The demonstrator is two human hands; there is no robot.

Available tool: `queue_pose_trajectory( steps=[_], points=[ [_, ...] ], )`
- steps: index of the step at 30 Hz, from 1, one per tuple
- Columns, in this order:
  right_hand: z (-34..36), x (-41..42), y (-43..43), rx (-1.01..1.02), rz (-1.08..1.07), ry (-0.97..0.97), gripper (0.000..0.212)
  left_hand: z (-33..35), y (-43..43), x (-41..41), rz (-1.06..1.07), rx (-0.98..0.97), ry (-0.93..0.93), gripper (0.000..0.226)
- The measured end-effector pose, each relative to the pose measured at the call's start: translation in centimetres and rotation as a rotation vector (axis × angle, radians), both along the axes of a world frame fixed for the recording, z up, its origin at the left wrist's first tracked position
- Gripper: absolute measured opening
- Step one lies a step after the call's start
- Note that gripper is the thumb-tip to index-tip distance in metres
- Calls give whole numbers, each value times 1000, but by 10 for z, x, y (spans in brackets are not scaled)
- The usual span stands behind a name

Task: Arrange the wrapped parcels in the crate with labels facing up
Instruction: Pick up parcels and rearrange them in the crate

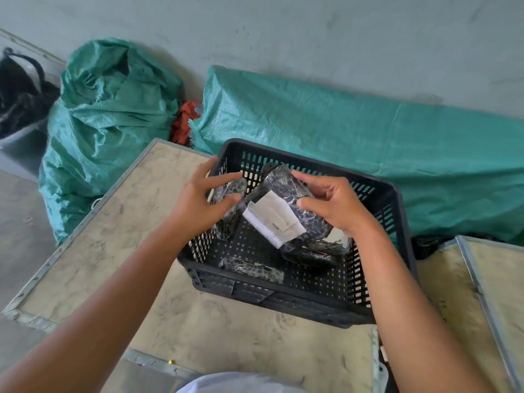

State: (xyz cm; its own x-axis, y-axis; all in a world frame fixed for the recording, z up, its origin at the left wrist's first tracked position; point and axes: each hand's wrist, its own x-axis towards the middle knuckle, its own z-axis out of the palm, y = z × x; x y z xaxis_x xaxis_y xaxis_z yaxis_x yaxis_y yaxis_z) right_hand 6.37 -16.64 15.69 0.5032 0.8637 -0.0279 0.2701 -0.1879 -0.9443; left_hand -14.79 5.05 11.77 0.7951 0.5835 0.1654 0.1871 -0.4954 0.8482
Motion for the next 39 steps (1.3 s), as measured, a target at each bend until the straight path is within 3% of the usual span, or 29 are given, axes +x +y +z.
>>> queue_pose_trajectory(
  steps=[4, 7, 9, 11, 15, 18, 22, 27, 32, 39],
  points=[
    [24, 9, -8, 38, 80, 78, 55, 34, -21, 13, -363, -389, -204, 38],
    [32, 14, -11, 107, 95, 216, 54, 41, -27, 21, -508, -472, -217, 31],
    [31, 18, -10, 109, 88, 257, 51, 39, -30, 27, -548, -427, -173, 30],
    [27, 21, -9, 99, 50, 281, 48, 33, -30, 33, -517, -409, -171, 33],
    [4, 25, -10, 187, -168, 349, 39, 12, -25, 45, -369, -569, -176, 33],
    [-16, 18, -11, 180, -296, 215, 36, -6, -19, 61, -242, -674, -169, 28],
    [-44, 5, -4, 14, -271, 113, 54, -24, -9, 86, -86, -776, -135, 35],
    [-81, 3, 22, -290, -238, -21, 90, -59, -12, 111, -26, -517, 151, 41],
    [-92, 9, 49, -458, -239, -126, 96, -78, -2, 112, -202, -314, 472, 64],
    [-115, -3, 65, -585, -224, -146, 92, -86, 17, 121, -473, 22, 729, 107]
  ],
)
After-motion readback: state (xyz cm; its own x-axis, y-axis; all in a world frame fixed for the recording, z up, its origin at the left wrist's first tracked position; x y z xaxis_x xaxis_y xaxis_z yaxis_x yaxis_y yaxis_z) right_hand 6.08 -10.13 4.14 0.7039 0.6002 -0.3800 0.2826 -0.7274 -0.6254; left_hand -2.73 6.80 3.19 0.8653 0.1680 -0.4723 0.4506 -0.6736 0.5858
